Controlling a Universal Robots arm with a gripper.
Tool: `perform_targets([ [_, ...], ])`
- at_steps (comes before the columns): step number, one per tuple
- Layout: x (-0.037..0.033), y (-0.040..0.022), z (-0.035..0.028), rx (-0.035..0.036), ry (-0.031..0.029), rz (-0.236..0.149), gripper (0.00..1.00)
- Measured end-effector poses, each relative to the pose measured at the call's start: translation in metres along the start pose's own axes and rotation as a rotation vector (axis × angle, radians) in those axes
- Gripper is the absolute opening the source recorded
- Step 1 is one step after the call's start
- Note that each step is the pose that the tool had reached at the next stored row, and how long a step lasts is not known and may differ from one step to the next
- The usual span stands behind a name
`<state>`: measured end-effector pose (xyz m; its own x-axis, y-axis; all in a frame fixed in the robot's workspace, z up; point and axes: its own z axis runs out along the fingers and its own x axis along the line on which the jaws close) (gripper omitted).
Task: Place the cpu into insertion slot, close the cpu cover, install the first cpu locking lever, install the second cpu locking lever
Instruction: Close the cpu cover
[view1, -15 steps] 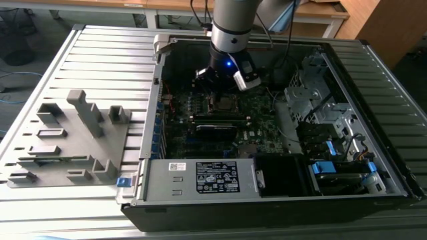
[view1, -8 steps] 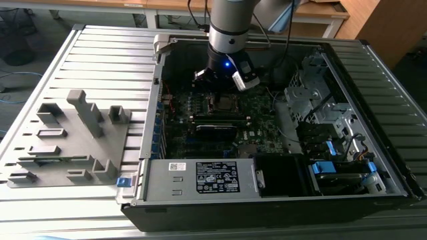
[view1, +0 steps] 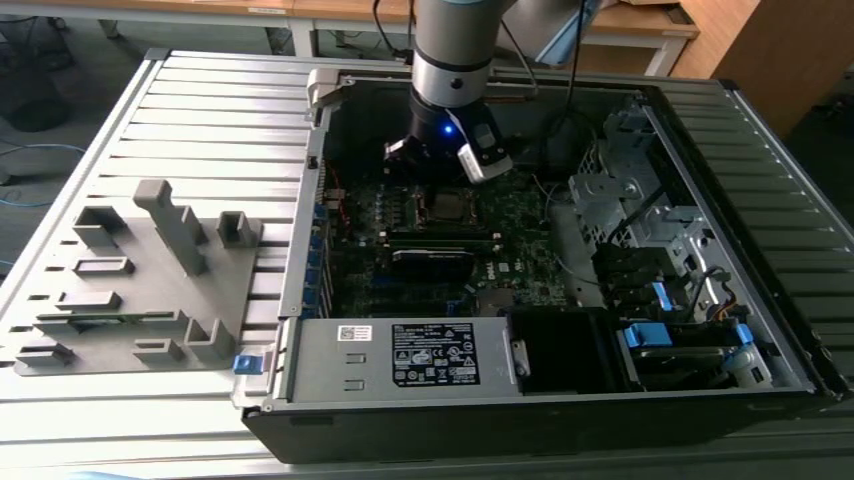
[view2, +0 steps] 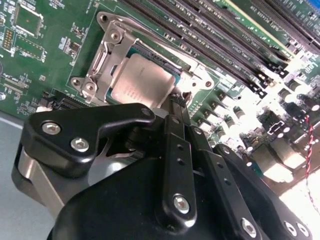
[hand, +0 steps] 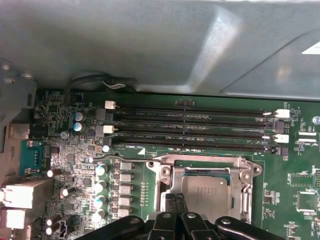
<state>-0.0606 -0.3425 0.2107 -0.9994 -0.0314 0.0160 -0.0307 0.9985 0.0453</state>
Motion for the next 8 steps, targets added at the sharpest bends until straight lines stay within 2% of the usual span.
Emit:
perform_targets([
  [8,0.0023,0.0000,0.0024,0.0001,-0.0001,0.005,0.11],
])
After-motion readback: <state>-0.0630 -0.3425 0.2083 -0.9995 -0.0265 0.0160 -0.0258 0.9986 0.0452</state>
